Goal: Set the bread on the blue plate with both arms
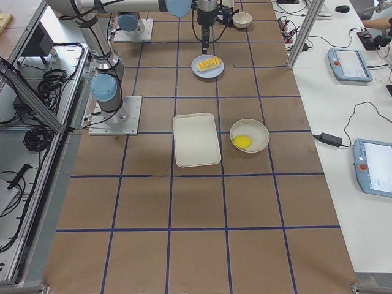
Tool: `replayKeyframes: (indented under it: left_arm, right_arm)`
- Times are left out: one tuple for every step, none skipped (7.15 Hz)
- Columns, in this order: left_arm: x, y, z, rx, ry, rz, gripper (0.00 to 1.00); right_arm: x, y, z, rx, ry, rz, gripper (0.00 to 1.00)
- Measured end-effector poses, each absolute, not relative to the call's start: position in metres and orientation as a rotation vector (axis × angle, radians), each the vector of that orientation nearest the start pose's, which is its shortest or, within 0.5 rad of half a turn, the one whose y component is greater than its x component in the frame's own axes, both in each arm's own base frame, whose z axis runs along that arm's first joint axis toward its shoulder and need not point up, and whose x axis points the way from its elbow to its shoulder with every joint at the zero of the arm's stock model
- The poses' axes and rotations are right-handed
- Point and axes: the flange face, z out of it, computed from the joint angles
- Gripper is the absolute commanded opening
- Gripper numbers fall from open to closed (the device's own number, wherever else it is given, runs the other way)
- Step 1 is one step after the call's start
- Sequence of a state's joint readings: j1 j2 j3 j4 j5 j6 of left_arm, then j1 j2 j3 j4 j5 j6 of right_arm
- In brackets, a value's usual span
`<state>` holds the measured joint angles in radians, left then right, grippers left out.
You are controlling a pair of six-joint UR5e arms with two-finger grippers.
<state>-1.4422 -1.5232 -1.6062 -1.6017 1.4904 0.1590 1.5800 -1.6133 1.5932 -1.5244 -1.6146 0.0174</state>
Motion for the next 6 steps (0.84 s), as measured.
replayKeyframes:
  left_arm:
    - [-0.079, -0.484, 0.488, 0.045, 3.224, 0.018, 1.0]
    - [-0.079, -0.483, 0.487, 0.044, 3.224, 0.024, 1.0]
    - [-0.078, -0.483, 0.486, 0.042, 3.224, 0.027, 1.0]
    - [-0.078, -0.482, 0.486, 0.041, 3.222, 0.032, 1.0]
    - [-0.078, -0.482, 0.485, 0.041, 3.22, 0.039, 1.0]
    - [-0.078, -0.481, 0.485, 0.041, 3.219, 0.042, 1.0]
  right_arm:
    - [0.133, -0.47, 0.492, 0.005, 3.184, 0.047, 1.0]
    - [0.133, -0.471, 0.49, -0.004, 3.181, 0.055, 0.95]
    - [0.135, -0.47, 0.487, -0.012, 3.177, 0.068, 0.92]
    - [0.147, -0.468, 0.472, -0.056, 3.167, 0.091, 0.98]
    - [0.177, -0.465, 0.439, -0.158, 3.151, 0.089, 1.0]
    - [0.213, -0.462, 0.4, -0.277, 3.134, 0.035, 1.0]
